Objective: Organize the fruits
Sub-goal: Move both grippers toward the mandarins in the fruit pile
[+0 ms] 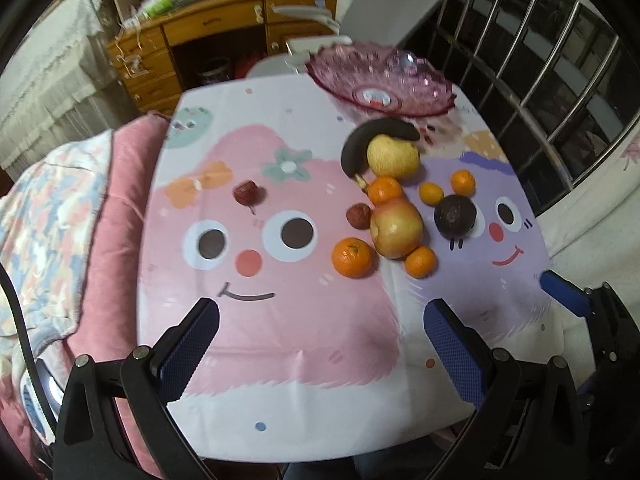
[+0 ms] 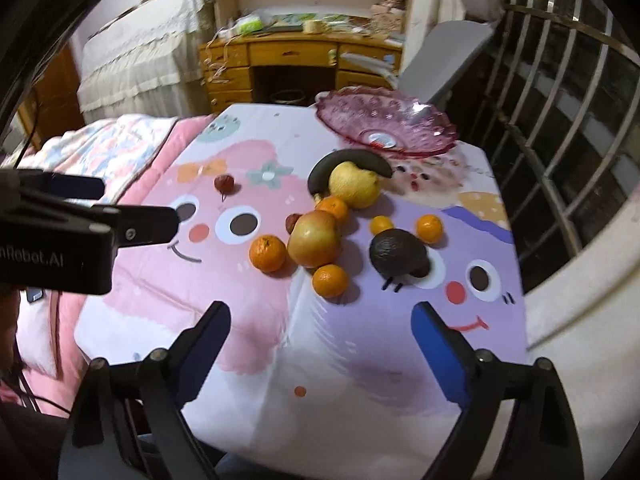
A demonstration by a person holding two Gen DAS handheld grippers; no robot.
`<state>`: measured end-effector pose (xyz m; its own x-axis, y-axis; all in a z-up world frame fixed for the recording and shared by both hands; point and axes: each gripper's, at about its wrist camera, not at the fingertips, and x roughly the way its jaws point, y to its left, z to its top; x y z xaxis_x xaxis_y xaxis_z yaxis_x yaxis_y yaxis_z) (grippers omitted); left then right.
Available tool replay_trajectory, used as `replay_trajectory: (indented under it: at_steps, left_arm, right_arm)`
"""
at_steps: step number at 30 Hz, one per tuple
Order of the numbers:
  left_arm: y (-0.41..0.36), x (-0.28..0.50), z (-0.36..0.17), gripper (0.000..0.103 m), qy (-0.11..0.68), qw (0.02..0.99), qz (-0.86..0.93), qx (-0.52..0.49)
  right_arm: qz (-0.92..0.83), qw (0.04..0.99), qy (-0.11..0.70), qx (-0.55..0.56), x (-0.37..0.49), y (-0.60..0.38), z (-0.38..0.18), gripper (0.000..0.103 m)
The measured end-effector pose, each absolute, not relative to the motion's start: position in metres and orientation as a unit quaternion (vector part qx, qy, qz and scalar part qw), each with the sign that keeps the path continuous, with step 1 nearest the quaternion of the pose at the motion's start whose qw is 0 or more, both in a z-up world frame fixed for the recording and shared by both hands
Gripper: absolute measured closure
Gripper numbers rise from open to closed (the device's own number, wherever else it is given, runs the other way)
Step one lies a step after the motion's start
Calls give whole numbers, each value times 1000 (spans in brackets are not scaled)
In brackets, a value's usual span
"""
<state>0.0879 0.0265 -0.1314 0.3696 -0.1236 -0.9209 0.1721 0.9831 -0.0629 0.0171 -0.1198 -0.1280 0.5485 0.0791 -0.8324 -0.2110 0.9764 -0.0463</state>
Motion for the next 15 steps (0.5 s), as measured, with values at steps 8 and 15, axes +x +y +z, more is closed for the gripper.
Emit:
replay_trajectory:
  at_steps: [8, 15]
  left_arm:
    - [15, 129, -191, 5, 574, 812, -103, 24]
    - [7, 148, -230, 16, 595, 794, -121, 8]
  right_arm:
    - [107, 859, 489, -108, 55, -114, -191, 29]
    - [119, 843, 511, -113, 82, -119, -227, 42]
